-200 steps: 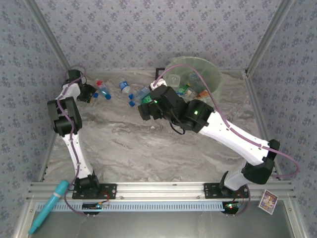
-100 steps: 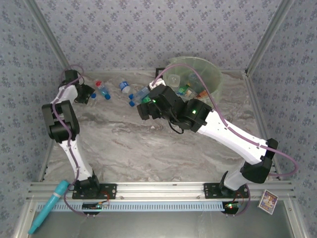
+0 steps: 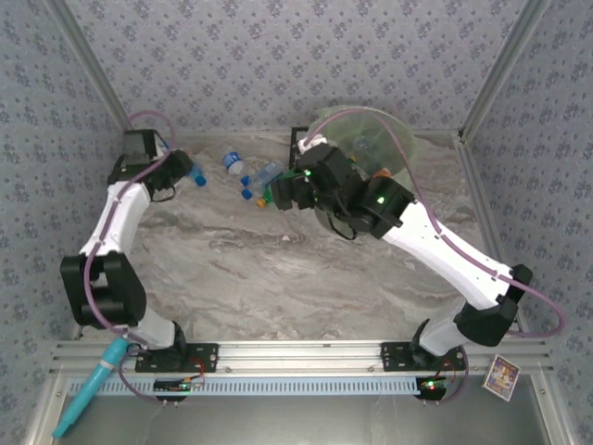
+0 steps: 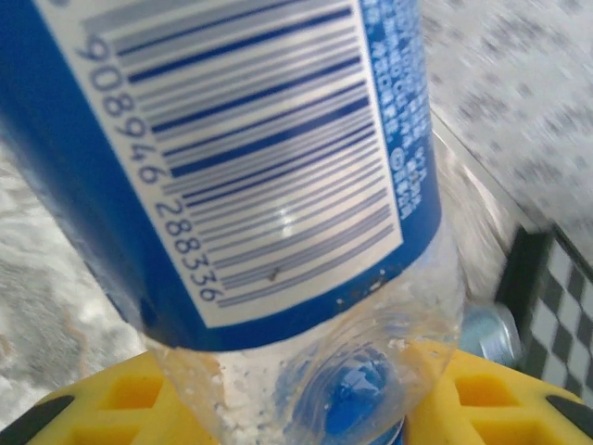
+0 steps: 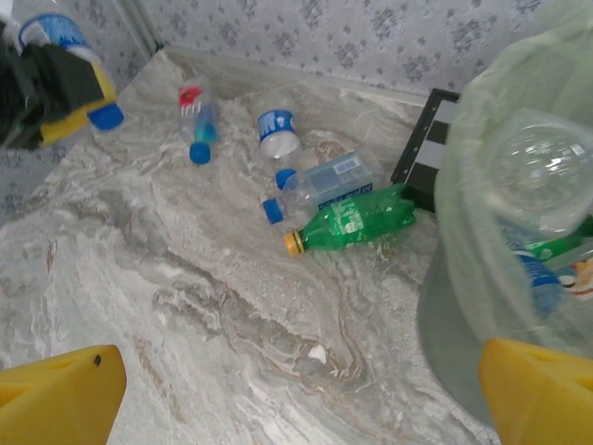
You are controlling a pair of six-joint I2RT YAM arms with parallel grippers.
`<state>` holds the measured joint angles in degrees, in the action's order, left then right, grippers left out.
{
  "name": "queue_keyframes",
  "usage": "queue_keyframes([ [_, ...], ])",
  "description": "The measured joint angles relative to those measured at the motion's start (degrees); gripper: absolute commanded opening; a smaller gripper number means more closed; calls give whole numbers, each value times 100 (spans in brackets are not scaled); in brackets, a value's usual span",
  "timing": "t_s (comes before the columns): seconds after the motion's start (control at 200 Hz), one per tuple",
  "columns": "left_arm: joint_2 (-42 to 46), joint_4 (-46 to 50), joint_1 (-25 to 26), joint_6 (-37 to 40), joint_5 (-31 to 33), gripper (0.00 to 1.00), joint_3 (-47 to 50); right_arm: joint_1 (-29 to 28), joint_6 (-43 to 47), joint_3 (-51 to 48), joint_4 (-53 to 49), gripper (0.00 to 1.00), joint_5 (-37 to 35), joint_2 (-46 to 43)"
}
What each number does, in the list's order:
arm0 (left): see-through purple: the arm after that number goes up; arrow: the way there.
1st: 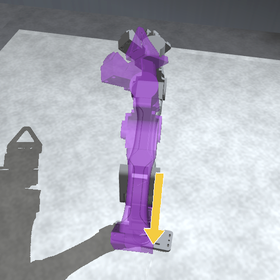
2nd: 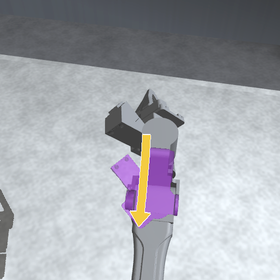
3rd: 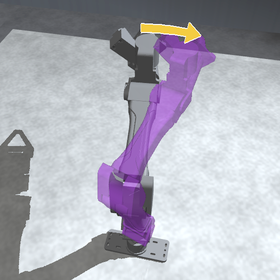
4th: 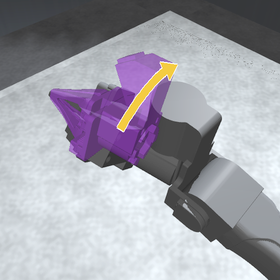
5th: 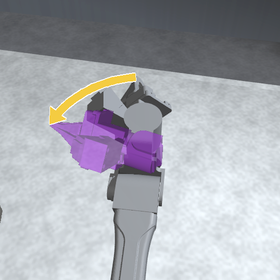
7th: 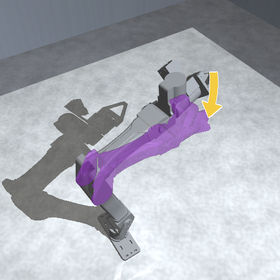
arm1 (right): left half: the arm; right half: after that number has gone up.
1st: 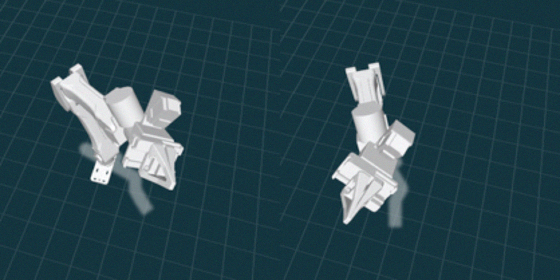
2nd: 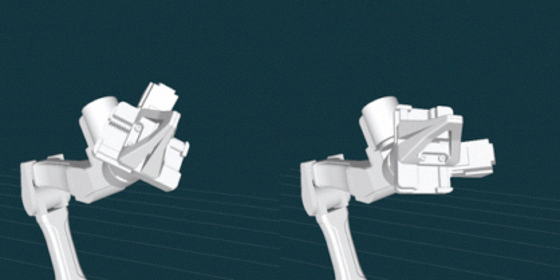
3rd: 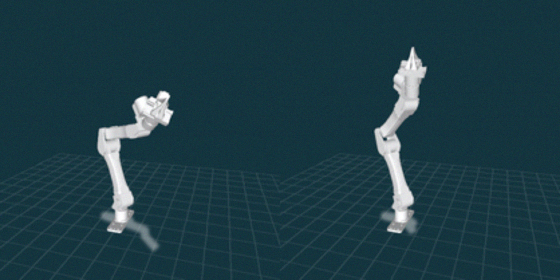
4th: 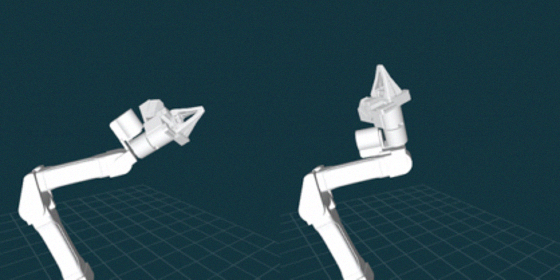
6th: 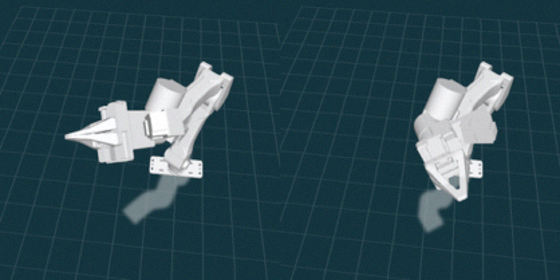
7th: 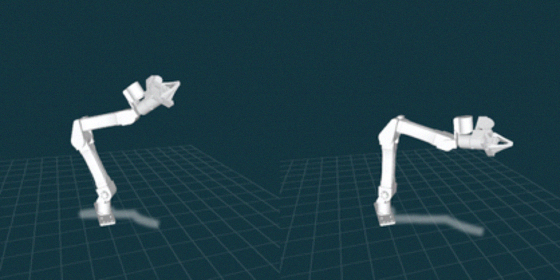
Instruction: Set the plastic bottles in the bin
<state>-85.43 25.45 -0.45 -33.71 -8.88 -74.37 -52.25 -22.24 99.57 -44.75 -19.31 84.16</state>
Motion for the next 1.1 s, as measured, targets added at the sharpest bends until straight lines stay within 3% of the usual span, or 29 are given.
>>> queue_keyframes([
  [0.26, 1379, -2, 1617, 999, 457, 44, 562, 1309, -181, 13, 223, 95, 1513, -575],
  [0.405, 1886, 2, 2428, 1480, 671, 44, 673, 1665, -243, 546, 39, 95, 2273, -356],
  [0.72, 2124, 166, 3633, 2295, 920, 44, 778, 1757, -326, 1547, -485, 90, 3403, 494],
  [1.099, 1908, 372, 4419, 3012, 1126, 44, 706, 1569, -466, 2098, -785, 87, 3998, 1147],
])
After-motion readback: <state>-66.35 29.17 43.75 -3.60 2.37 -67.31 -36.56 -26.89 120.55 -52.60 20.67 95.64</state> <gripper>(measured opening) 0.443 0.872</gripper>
